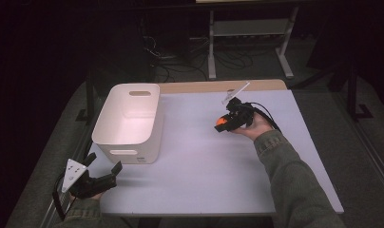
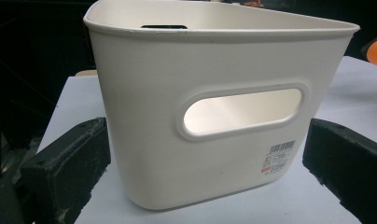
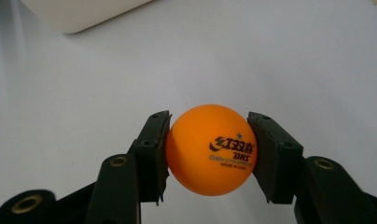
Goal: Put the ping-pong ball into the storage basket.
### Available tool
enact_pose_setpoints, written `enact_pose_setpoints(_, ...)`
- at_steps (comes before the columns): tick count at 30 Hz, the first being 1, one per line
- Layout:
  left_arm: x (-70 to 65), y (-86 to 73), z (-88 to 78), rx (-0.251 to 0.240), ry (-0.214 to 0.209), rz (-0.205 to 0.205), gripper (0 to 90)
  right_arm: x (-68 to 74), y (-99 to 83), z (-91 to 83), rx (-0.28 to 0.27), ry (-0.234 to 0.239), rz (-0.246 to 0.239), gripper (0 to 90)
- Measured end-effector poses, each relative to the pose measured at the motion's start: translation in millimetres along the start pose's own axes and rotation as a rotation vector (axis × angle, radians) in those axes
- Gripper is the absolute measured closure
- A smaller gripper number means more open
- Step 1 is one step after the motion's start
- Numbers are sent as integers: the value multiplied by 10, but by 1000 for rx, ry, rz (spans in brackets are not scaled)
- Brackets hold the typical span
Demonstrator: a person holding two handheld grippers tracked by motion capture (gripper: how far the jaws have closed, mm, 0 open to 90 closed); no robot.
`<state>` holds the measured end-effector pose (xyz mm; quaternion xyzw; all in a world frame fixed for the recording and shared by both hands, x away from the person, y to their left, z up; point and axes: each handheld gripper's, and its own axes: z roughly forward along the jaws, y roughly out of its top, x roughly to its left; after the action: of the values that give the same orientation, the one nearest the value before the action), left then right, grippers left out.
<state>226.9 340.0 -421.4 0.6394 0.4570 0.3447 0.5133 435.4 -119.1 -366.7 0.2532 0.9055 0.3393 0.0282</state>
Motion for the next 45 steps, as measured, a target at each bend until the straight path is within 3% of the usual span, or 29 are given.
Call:
enact_pose_setpoints(24, -1, 0, 3, 0, 3, 0, 2, 309, 368, -207, -16, 33, -100, 498)
enact_pose_setpoints(45, -1, -1, 3, 1, 3, -2, 2, 624, 711, -155, -44, 83, -191, 498)
